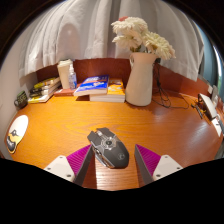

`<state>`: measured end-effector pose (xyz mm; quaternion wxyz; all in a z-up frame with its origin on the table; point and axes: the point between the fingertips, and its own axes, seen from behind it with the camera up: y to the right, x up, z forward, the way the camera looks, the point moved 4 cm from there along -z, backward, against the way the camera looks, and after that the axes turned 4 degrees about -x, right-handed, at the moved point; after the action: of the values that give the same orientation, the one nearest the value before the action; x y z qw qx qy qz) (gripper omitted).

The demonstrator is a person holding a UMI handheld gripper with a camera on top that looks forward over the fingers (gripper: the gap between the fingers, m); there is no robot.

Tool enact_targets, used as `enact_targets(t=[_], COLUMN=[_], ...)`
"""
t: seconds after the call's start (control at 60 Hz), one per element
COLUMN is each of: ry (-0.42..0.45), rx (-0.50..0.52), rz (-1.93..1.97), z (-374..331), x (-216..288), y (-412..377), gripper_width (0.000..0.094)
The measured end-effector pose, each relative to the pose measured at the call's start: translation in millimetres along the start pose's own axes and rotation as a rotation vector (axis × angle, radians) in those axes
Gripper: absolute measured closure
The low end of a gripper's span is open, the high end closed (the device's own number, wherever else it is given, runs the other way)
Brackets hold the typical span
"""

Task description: Arrange mouse

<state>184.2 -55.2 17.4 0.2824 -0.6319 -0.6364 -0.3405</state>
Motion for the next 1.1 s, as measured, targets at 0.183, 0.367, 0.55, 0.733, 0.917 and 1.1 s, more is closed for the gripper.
enact_targets(t=[0.183, 0.367, 0.55, 0.733, 0.917, 1.1], ry=[-0.004, -0.01, -0.041, -0.109, -0.097, 0.025], rx=[0.04, 0.045, 0.026, -0.001, -0.068, -0.119], rz=[-0.003, 0.018, 0.037, 0.07, 0.086, 0.101], z=[31, 46, 50, 52, 36, -15], x=[16, 28, 33, 38, 75, 157], y=[-1, -3, -2, -5, -15, -58], gripper_width=[0.0178, 0.0405, 0.0513, 0.0576, 0.0576, 0.0574])
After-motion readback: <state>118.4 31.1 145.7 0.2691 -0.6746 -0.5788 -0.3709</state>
